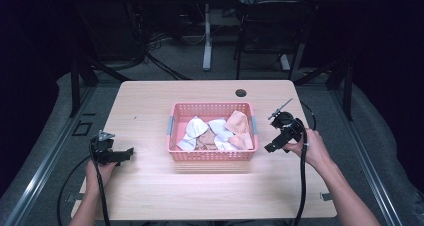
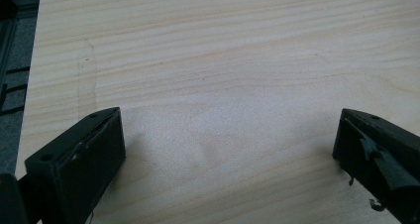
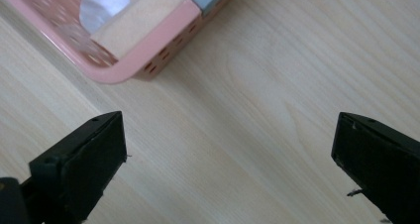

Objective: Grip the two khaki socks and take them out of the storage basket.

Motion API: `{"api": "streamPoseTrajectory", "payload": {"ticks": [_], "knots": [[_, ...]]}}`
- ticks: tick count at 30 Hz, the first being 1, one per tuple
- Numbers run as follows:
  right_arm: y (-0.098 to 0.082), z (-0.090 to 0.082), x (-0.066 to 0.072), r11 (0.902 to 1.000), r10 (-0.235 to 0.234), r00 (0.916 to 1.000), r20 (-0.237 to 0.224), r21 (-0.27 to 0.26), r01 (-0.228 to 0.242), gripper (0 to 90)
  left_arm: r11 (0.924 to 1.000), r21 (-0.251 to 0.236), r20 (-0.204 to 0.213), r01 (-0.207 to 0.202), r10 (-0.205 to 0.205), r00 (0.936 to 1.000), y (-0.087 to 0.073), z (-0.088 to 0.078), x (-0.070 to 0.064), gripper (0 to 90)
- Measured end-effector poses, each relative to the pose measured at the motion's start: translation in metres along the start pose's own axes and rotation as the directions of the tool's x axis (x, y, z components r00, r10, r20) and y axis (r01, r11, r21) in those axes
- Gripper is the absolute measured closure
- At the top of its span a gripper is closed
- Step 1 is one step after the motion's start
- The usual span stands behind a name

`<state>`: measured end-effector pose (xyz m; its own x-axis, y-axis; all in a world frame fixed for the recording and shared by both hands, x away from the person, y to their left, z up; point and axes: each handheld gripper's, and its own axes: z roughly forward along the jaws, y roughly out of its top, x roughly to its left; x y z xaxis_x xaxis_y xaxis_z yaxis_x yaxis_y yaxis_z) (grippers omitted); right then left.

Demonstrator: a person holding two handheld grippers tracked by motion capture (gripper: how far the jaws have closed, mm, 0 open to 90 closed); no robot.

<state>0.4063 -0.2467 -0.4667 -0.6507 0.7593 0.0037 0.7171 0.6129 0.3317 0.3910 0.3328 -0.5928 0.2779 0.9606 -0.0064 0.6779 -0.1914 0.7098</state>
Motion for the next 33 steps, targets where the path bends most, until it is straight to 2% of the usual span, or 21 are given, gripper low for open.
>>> {"api": "streamPoseTrajectory", "payload": {"ticks": [10, 17, 19, 21, 23, 26, 27, 29, 31, 32, 33], "knots": [[0.023, -0.006, 0.003, 0.9996, -0.025, 0.9997, -0.002, -0.016, 0.025, 0.1, 1.0000, 0.000, 0.000, 0.000, 0.000, 1.0000, 0.000, 0.000, 0.000, 0.0], [0.043, -0.005, 0.013, 0.9982, -0.047, 0.9988, -0.018, -0.039, 0.046, 1.3, 1.0000, 0.000, 0.000, 0.000, 0.000, 1.0000, 0.000, 0.000, 0.000, 0.0], [0.053, -0.004, 0.019, 0.9962, -0.084, 0.9963, -0.021, -0.026, 0.083, 2.4, 1.0000, 0.000, 0.000, 0.000, 0.000, 1.0000, 0.000, 0.000, 0.000, 0.0], [0.057, -0.004, 0.022, 0.9950, -0.097, 0.9949, -0.026, -0.022, 0.097, 3.0, 1.0000, 0.000, 0.000, -0.001, 0.001, 1.0000, 0.000, 0.000, 0.000, 0.0], [0.063, 0.000, 0.027, 0.9945, -0.102, 0.9942, -0.034, -0.026, 0.101, 4.0, 1.0000, 0.000, 0.000, 0.000, 0.000, 1.0000, 0.000, 0.000, 0.000, 0.0], [0.075, 0.009, 0.035, 0.9919, -0.127, 0.9910, -0.043, -0.003, 0.127, 7.7, 1.0000, 0.000, 0.000, 0.000, 0.000, 1.0000, 0.000, 0.000, 0.000, 0.0], [0.075, 0.009, 0.035, 0.9919, -0.127, 0.9910, -0.043, -0.003, 0.127, 7.7, 1.0000, 0.000, 0.000, 0.000, 0.000, 1.0000, 0.000, 0.000, 0.000, 0.0], [0.082, 0.017, 0.039, 0.9904, -0.137, 0.9891, -0.053, 0.012, 0.138, 13.6, 1.0000, 0.000, 0.001, -0.001, 0.001, 1.0000, 0.000, 0.000, 0.000, 0.0], [0.083, 0.021, 0.041, 0.9910, -0.132, 0.9896, -0.057, 0.014, 0.133, 14.4, 1.0000, 0.000, 0.001, -0.001, 0.001, 1.0000, 0.000, 0.000, 0.000, 0.0], [0.086, 0.024, 0.041, 0.9876, -0.150, 0.9876, -0.046, 0.040, 0.152, 15.9, 1.0000, 0.000, 0.001, -0.001, 0.001, 1.0000, 0.000, 0.000, 0.000, 0.0], [0.087, 0.027, 0.043, 0.9887, -0.141, 0.9886, -0.053, 0.045, 0.143, 17.2, 1.0000, 0.000, 0.001, -0.001, 0.001, 1.0000, 0.000, 0.000, 0.000, 0.0]]}}
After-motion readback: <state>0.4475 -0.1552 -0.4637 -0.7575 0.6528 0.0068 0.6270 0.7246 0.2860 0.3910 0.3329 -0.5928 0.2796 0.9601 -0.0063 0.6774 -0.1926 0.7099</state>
